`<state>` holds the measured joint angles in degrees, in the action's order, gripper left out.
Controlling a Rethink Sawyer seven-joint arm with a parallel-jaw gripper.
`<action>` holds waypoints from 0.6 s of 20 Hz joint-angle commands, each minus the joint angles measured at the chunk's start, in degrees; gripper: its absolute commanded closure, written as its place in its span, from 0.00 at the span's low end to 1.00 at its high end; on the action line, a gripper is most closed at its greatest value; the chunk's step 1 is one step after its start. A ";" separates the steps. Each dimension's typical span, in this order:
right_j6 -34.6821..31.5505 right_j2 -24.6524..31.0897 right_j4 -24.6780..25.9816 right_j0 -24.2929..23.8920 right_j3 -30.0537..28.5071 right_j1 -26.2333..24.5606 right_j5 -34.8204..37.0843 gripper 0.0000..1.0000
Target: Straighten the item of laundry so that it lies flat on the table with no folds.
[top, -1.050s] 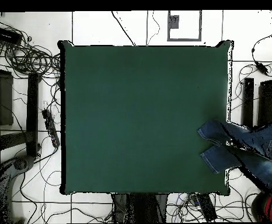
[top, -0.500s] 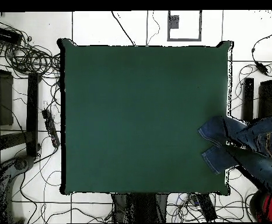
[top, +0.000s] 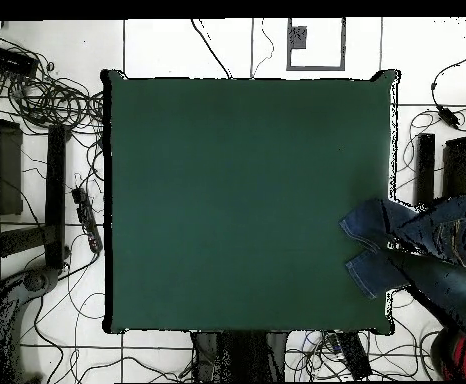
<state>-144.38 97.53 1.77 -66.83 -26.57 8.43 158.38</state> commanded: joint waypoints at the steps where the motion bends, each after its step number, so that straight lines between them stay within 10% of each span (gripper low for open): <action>1: 13.62 -2.43 1.78 4.48 2.76 5.29 -6.48 1.00; 7: 13.80 -3.57 1.46 2.06 -3.33 7.85 -14.98 1.00; 12: 8.29 2.29 -0.33 -8.23 -25.56 9.80 -30.94 1.00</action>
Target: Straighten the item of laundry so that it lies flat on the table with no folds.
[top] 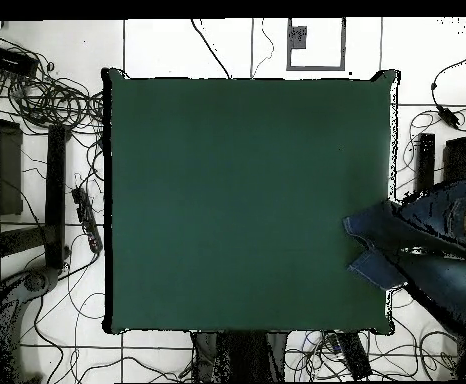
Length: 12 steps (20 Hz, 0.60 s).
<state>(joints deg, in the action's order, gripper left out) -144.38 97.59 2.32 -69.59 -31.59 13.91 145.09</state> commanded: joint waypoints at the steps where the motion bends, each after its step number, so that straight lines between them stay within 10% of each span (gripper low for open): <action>1: 6.87 4.05 -1.11 -7.69 -25.19 4.36 -20.80 1.00; 12: 2.66 9.50 -4.05 -16.30 -43.97 8.06 -34.49 1.00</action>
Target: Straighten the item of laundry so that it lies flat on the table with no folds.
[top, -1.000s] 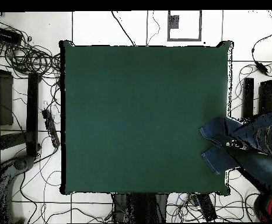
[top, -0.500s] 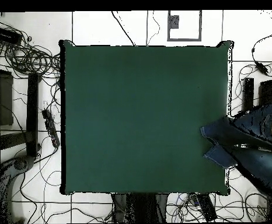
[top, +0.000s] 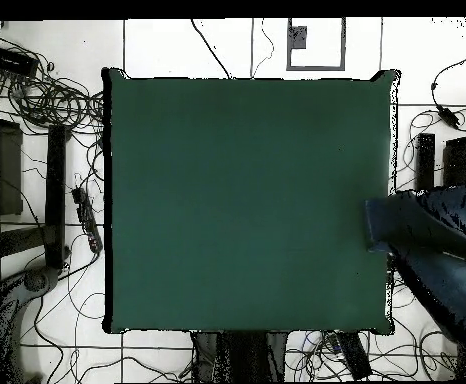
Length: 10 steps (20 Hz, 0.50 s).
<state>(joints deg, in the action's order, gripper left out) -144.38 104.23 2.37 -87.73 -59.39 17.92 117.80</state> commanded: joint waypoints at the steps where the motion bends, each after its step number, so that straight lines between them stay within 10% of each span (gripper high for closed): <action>1: 2.86 2.72 -4.29 1.67 -16.66 4.27 -7.53 1.00; 10: 4.45 3.51 -2.01 -1.24 -23.44 4.57 -13.96 1.00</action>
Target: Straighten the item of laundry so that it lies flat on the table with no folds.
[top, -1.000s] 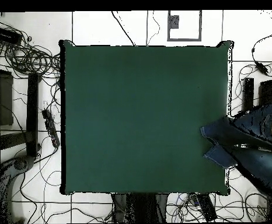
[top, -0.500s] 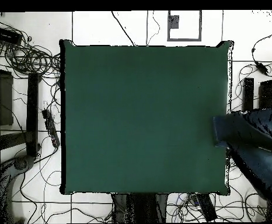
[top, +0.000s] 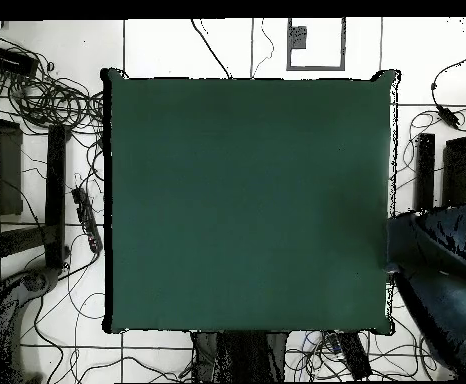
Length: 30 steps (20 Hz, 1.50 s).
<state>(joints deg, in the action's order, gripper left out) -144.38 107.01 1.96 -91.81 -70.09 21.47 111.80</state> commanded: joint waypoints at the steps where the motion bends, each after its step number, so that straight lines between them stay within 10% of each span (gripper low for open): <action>1: 4.64 0.83 -1.47 2.52 -13.36 1.02 -8.32 1.00; 16: 6.07 1.81 3.20 -4.66 -29.71 -3.26 -23.08 1.00; 30: 6.04 2.29 0.00 -5.82 -29.85 -0.65 -24.69 1.00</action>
<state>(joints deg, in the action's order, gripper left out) -144.38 110.68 5.68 -100.85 -95.47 21.54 87.12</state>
